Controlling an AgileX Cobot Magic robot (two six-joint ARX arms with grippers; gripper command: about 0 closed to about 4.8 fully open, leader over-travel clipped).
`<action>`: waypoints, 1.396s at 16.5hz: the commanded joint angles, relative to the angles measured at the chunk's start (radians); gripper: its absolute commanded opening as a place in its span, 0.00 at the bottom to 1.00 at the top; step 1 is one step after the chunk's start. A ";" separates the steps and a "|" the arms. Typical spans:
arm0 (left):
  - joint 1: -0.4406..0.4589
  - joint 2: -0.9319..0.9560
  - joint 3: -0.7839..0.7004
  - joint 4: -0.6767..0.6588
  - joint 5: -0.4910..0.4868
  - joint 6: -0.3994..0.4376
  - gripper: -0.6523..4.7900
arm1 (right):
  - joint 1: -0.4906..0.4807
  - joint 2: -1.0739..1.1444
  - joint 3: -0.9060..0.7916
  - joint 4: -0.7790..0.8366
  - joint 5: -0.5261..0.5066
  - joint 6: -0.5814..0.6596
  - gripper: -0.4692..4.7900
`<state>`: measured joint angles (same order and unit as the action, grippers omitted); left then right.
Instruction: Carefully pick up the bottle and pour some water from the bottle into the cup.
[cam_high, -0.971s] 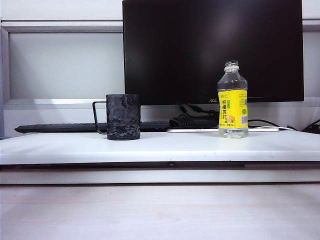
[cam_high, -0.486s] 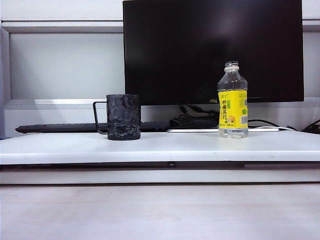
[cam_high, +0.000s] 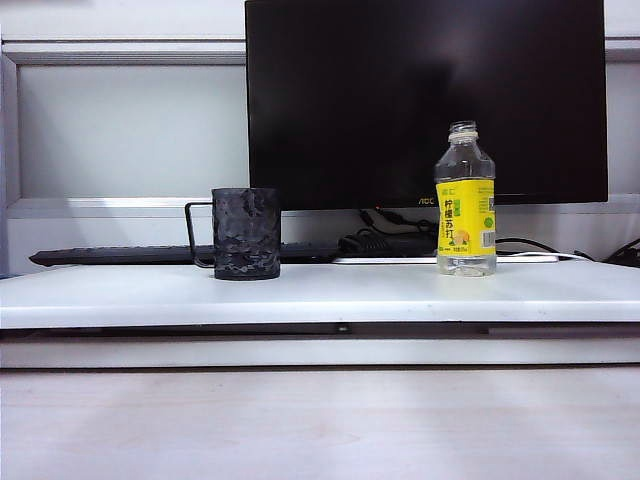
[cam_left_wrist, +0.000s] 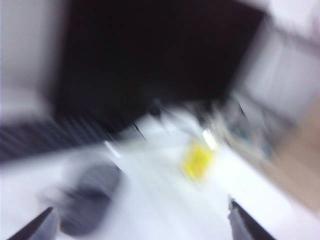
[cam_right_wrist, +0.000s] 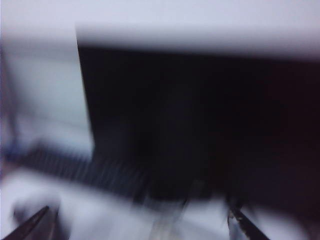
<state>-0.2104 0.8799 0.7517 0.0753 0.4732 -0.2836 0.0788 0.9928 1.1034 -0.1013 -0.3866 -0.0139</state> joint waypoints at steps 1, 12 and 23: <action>-0.150 0.157 0.005 0.105 -0.035 0.052 1.00 | 0.041 0.116 0.010 0.014 -0.008 -0.116 1.00; -0.238 0.259 0.005 0.151 -0.272 0.207 1.00 | 0.070 0.463 0.010 -0.028 0.018 -0.171 1.00; -0.238 0.273 0.005 0.142 -0.279 0.250 1.00 | 0.080 0.613 0.010 -0.003 0.036 -0.171 1.00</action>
<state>-0.4473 1.1511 0.7513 0.2089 0.1970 -0.0380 0.1574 1.6070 1.1065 -0.1246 -0.3511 -0.1818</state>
